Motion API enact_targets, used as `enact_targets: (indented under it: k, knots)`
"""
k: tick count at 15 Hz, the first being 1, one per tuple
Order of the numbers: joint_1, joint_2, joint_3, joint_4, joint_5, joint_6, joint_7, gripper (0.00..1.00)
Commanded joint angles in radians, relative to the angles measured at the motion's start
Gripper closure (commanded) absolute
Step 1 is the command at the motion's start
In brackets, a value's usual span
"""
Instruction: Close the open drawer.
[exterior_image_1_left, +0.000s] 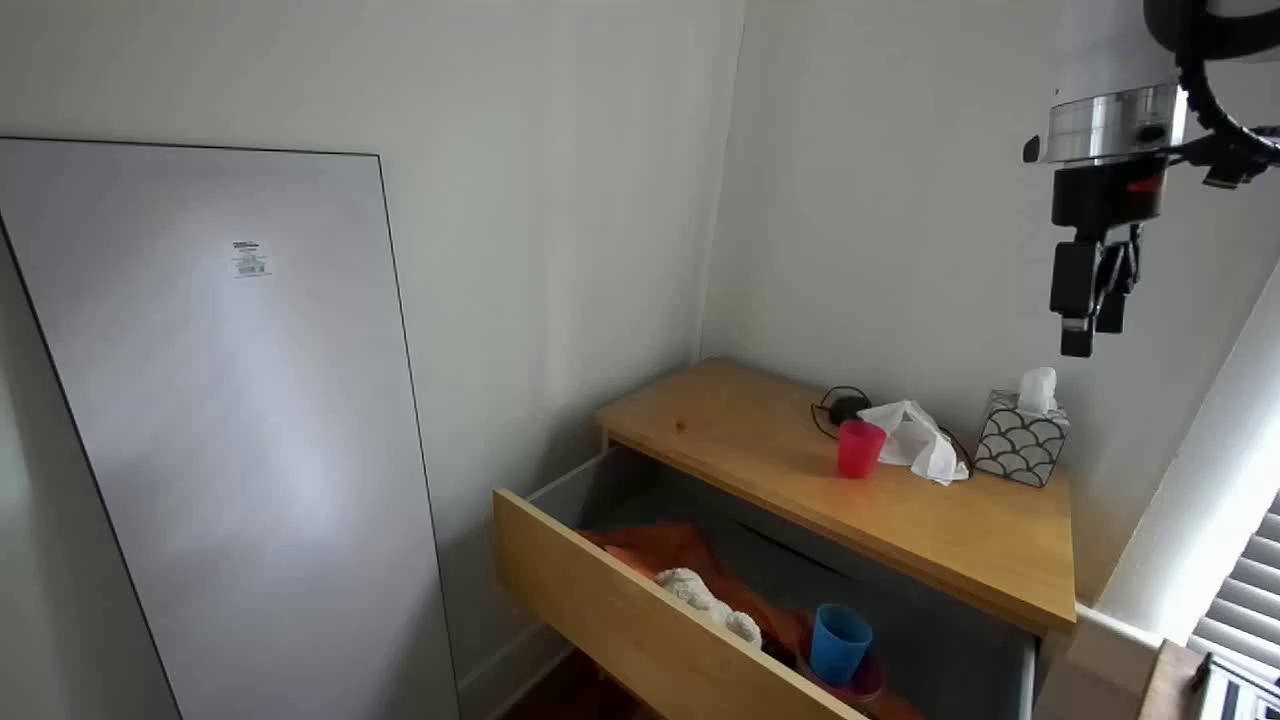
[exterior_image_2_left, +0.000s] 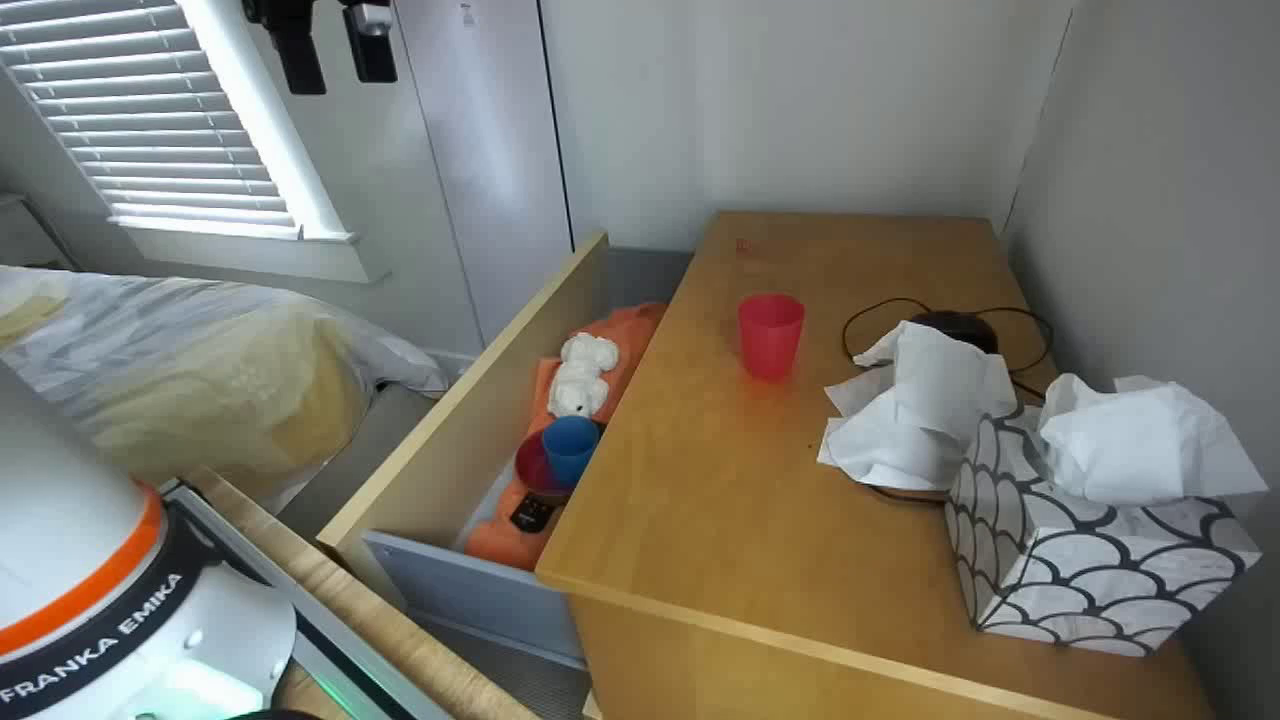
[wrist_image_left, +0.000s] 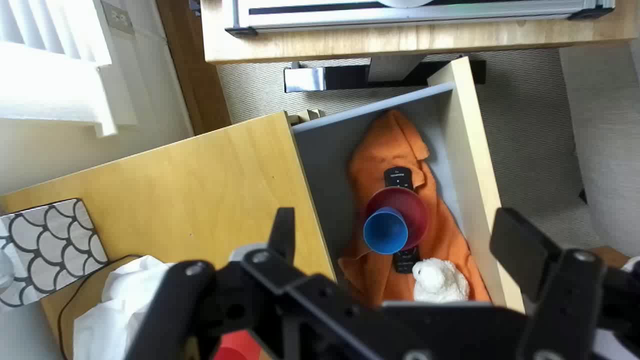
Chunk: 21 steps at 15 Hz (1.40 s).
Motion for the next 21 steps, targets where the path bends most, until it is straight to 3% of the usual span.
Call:
enact_targets:
  k: [1, 8, 12, 15, 21]
  knots:
    - [0.01, 0.001, -0.007, 0.002, -0.004, -0.003, 0.005, 0.0]
    - [0.01, 0.001, -0.007, 0.002, -0.004, -0.003, 0.005, 0.0]
    - [0.085, 0.057, 0.046, -0.047, 0.098, 0.07, 0.023, 0.0]
    - [0.145, 0.123, 0.107, -0.077, 0.18, 0.196, 0.048, 0.0]
    - [0.195, 0.35, 0.225, -0.101, 0.188, 0.6, 0.169, 0.0]
